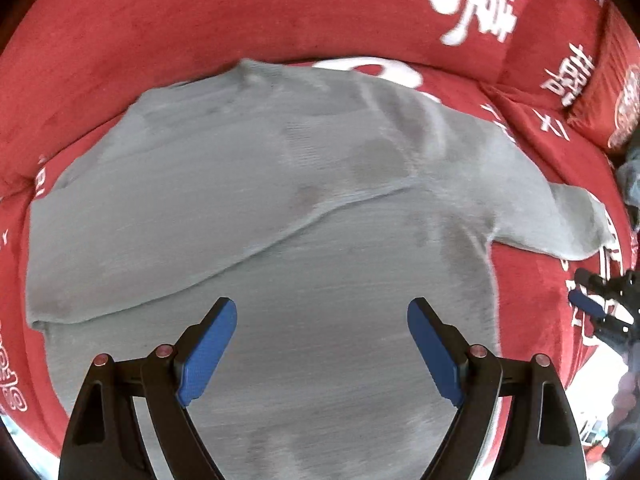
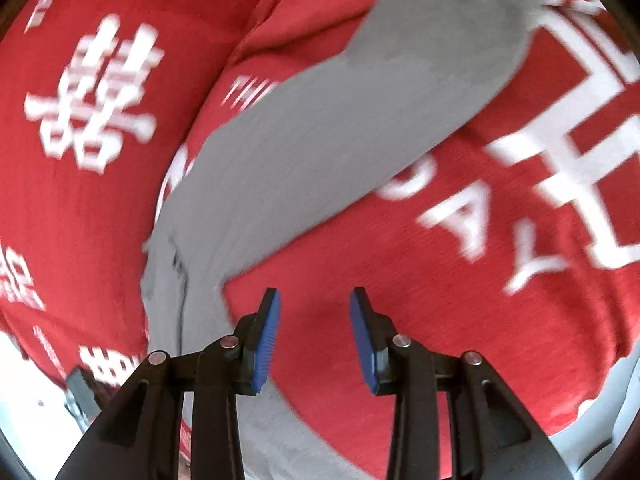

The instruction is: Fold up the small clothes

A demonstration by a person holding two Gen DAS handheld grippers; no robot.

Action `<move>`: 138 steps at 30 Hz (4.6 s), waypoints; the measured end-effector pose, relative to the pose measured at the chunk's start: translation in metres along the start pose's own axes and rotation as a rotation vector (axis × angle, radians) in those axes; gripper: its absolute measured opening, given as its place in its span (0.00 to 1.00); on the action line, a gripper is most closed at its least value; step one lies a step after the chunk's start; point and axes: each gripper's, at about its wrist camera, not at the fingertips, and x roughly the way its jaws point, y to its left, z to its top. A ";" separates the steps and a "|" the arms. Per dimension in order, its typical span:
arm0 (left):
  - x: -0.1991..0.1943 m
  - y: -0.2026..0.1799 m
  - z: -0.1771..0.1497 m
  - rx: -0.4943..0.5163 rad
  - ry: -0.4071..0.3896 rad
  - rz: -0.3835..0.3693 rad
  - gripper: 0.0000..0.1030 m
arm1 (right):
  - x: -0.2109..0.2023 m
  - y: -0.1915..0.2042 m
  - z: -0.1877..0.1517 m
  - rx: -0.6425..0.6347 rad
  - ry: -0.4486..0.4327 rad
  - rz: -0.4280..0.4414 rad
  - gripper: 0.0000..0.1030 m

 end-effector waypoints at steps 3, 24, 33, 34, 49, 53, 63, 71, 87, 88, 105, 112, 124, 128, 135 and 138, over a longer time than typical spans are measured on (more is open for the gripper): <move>0.003 -0.017 0.002 0.026 -0.002 -0.003 0.85 | -0.015 -0.025 0.019 0.070 -0.070 -0.017 0.38; 0.015 -0.045 0.015 0.012 -0.012 -0.020 0.85 | -0.009 -0.087 0.088 0.382 -0.188 0.409 0.07; -0.008 0.002 0.016 -0.064 -0.063 -0.008 0.85 | -0.008 0.008 0.079 0.179 -0.084 0.654 0.07; -0.011 0.009 0.016 -0.074 -0.068 -0.003 0.85 | -0.005 0.022 0.076 0.152 -0.070 0.666 0.07; -0.033 0.147 -0.027 -0.318 -0.100 0.097 0.85 | 0.079 0.280 -0.030 -0.593 0.125 0.409 0.06; -0.032 0.181 -0.040 -0.379 -0.102 0.124 0.85 | 0.135 0.326 -0.091 -0.835 0.201 0.238 0.06; -0.029 0.218 -0.059 -0.442 -0.091 0.128 0.85 | 0.200 0.293 -0.127 -0.689 0.314 0.071 0.52; -0.047 0.231 -0.076 -0.466 -0.122 0.119 0.85 | 0.190 0.267 -0.090 -0.235 0.186 0.257 0.06; -0.056 0.275 -0.113 -0.570 -0.125 0.186 0.85 | 0.226 0.342 -0.255 -1.493 0.289 -0.136 0.57; -0.058 0.276 -0.110 -0.573 -0.131 0.184 0.85 | 0.221 0.340 -0.258 -1.517 0.284 -0.139 0.59; -0.050 0.227 -0.091 -0.450 -0.116 0.143 0.85 | 0.221 0.287 -0.102 -0.405 0.356 0.226 0.09; -0.045 0.227 -0.114 -0.461 -0.056 0.154 0.85 | 0.230 0.366 -0.180 -0.866 0.573 0.292 0.13; -0.058 0.241 -0.075 -0.496 -0.157 0.133 0.85 | 0.165 0.276 -0.120 -0.729 0.451 0.131 0.45; -0.059 0.219 -0.060 -0.444 -0.165 0.101 0.85 | 0.150 0.242 -0.103 -0.630 0.411 0.122 0.45; -0.035 0.224 -0.032 -0.392 -0.169 0.161 0.85 | 0.119 0.183 -0.072 -0.378 0.287 0.166 0.45; -0.020 0.247 -0.029 -0.444 -0.139 0.181 0.85 | 0.107 0.164 -0.058 -0.313 0.239 0.141 0.45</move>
